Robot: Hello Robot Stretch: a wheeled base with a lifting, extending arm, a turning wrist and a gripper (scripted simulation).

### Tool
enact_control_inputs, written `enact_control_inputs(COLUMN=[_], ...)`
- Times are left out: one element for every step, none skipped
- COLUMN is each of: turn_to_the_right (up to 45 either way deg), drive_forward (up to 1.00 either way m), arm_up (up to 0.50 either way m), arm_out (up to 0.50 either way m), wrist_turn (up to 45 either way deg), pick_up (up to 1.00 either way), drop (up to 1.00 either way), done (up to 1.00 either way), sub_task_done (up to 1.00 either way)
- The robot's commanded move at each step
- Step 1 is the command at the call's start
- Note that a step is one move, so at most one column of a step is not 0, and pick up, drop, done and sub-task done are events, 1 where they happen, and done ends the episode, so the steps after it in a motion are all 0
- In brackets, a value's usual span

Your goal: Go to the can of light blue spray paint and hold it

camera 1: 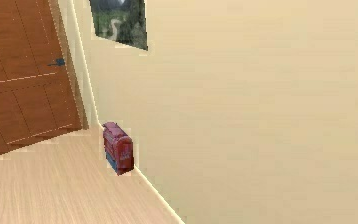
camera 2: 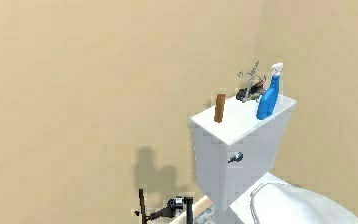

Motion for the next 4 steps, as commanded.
enact_control_inputs(turn_to_the_right=[0.0,0.0,0.0,0.0], drive_forward=[0.0,0.0,0.0,0.0], arm_up=[0.0,0.0,0.0,0.0], arm_out=[0.0,0.0,0.0,0.0], wrist_turn=[45.0,45.0,45.0,12.0], pick_up=[0.0,0.0,0.0,0.0], drop=[0.0,0.0,0.0,0.0], done=[0.0,0.0,0.0,0.0], sub_task_done=[0.0,0.0,0.0,0.0])
